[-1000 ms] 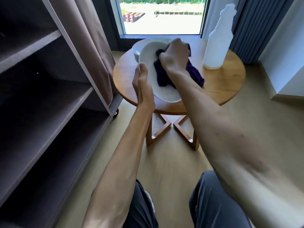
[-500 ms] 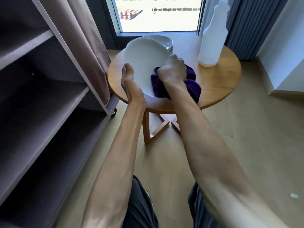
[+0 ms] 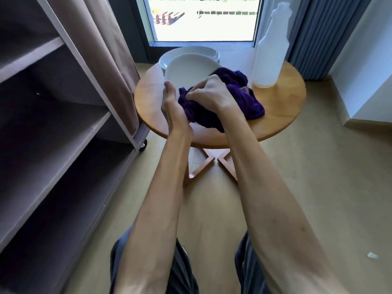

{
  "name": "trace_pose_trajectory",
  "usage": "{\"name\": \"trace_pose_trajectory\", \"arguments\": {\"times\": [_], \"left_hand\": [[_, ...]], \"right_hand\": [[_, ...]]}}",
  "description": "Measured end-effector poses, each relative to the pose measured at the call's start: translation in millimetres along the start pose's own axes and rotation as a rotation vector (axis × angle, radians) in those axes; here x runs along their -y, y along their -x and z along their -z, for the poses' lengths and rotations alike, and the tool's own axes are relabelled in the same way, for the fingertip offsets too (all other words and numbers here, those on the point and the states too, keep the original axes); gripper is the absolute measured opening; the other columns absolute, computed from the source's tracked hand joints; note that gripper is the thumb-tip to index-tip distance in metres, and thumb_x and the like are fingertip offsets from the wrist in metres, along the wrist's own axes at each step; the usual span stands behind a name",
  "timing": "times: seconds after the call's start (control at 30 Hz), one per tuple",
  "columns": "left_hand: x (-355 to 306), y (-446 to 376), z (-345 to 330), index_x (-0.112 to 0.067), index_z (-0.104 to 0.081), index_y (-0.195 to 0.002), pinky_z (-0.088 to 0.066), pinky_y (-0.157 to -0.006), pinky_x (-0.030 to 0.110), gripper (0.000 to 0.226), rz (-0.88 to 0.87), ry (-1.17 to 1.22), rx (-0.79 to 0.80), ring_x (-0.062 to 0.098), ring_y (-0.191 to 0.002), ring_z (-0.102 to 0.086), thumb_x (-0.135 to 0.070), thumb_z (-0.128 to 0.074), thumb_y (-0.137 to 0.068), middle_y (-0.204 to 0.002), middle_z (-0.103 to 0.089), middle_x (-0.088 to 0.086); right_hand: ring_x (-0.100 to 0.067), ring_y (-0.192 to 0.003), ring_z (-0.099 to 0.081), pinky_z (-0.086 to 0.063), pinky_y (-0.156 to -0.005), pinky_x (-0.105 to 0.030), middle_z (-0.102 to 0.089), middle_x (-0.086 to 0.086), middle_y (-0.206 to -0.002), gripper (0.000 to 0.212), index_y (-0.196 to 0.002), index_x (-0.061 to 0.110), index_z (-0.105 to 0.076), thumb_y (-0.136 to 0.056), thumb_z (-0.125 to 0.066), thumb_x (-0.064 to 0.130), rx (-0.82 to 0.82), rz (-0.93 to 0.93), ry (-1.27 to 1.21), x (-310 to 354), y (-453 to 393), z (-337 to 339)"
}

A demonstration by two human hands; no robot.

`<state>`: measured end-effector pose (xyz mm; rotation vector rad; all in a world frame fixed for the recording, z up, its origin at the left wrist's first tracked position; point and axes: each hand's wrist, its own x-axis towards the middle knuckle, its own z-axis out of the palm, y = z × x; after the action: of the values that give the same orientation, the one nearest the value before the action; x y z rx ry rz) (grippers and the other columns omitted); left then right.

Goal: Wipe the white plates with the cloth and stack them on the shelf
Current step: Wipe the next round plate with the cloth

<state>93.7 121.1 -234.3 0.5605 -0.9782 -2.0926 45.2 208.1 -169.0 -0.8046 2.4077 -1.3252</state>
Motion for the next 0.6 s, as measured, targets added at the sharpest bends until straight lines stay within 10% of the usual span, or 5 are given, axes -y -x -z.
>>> {"name": "trace_pose_trajectory", "arguments": {"times": [0.3,0.5,0.6], "left_hand": [[-1.7,4.6,-7.5,-0.016,-0.059,-0.137,-0.054,-0.099,0.059,0.071,0.053,0.087,-0.137,0.042,-0.117,-0.067,-0.056,-0.069,-0.080,-0.130,-0.067,0.019],[-28.8,13.3,-15.3,-0.014,-0.058,-0.140,-0.052,-0.107,0.042,0.041,-0.244,-0.046,-0.311,0.021,-0.118,-0.066,-0.035,-0.047,-0.107,-0.130,-0.068,0.005],[-38.9,16.1,-12.9,-0.027,-0.065,-0.124,-0.048,-0.111,0.046,0.026,-0.321,-0.091,-0.333,0.021,-0.123,-0.064,-0.033,-0.049,-0.104,-0.132,-0.068,0.002]], "right_hand": [[-0.013,-0.124,-0.056,-0.041,-0.110,-0.025,-0.064,-0.002,-0.136,0.062,-0.142,0.016,-0.058,-0.083,-0.075,0.025,-0.221,0.150,-0.215,-41.2,16.4,13.4],[-0.016,-0.096,-0.068,-0.047,-0.092,-0.011,-0.072,0.001,-0.101,0.043,-0.124,0.008,-0.064,-0.081,-0.072,0.004,-0.687,-0.029,-0.399,-55.9,11.5,12.7],[-0.017,-0.082,-0.070,-0.056,-0.089,-0.033,-0.072,0.000,-0.088,0.039,-0.116,0.007,-0.059,-0.079,-0.069,0.000,-0.847,-0.204,-0.601,-49.7,0.9,22.1]]}}
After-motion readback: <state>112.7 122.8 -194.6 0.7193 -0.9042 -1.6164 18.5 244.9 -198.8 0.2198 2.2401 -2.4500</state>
